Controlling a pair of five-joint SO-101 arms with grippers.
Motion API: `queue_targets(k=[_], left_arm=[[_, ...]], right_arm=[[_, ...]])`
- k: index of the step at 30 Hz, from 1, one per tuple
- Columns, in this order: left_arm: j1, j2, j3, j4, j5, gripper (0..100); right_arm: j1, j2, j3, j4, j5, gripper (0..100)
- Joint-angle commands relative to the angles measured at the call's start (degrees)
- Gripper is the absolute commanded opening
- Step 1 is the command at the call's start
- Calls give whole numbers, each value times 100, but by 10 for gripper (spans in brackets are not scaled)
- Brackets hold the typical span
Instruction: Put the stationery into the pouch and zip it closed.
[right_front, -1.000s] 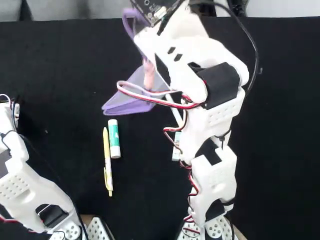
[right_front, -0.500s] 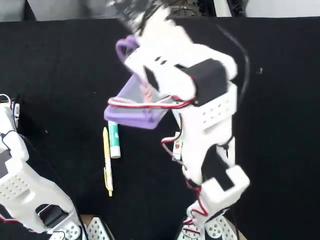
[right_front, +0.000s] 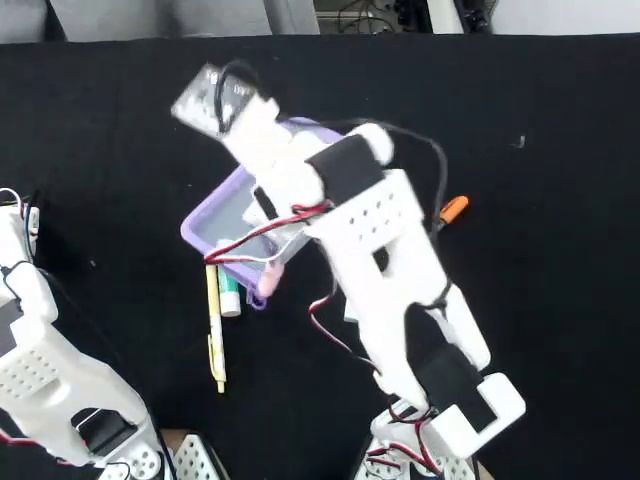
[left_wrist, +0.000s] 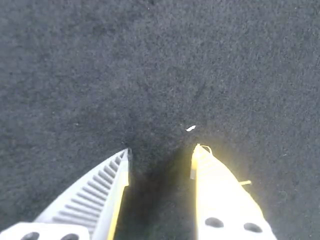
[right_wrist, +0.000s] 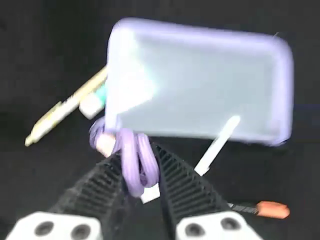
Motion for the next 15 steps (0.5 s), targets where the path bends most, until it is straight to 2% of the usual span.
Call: queue_targets(k=[1,6,10,15], left_arm=[[4,-9,-215,18,26,213],[4,-9,-215,18,26,213],[4,-9,-215,18,26,213],[-4,-9,-215,44,26,213]], right_arm=[[-79,-259,629,167,-26,39],[-97,-268,1156,149,35,149],[-105,-268,1332,149,492,152],[-105,-277,1235,158,492,149]])
